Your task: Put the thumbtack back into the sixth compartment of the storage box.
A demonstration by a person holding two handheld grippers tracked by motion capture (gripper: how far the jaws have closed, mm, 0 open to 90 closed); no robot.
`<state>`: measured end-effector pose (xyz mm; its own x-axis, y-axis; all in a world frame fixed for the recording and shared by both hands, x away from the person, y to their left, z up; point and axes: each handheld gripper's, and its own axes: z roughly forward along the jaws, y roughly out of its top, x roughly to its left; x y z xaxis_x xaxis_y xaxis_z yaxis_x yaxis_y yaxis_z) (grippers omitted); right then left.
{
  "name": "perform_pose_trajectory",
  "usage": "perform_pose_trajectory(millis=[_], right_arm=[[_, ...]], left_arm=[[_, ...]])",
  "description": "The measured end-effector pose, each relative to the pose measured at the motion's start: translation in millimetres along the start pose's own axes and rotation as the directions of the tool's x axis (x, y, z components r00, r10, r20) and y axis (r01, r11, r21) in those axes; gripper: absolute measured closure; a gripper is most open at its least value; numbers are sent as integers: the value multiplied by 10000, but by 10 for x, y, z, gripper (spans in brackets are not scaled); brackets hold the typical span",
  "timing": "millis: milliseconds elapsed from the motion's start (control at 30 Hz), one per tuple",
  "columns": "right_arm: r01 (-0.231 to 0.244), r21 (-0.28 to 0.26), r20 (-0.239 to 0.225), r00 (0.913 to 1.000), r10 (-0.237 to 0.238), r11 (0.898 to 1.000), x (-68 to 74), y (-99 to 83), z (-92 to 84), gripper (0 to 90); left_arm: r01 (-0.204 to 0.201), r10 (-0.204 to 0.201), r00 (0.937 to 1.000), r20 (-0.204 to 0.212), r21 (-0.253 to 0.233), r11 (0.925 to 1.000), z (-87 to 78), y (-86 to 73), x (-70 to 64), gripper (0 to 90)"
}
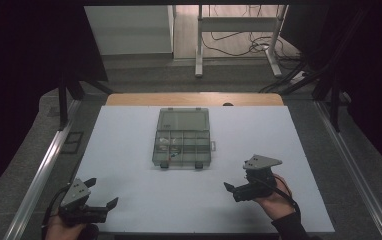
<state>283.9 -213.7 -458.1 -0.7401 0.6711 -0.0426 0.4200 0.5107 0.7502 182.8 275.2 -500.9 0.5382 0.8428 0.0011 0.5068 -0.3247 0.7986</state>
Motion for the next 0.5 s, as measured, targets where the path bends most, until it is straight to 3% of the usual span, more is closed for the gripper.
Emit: perform_pose_trajectory(millis=[500], right_arm=[[-718,-308,388,9966,729,9969,-101,-207,-214,0]], left_arm=[[4,-4,10000,-5,34,10000,2,2,-1,24]])
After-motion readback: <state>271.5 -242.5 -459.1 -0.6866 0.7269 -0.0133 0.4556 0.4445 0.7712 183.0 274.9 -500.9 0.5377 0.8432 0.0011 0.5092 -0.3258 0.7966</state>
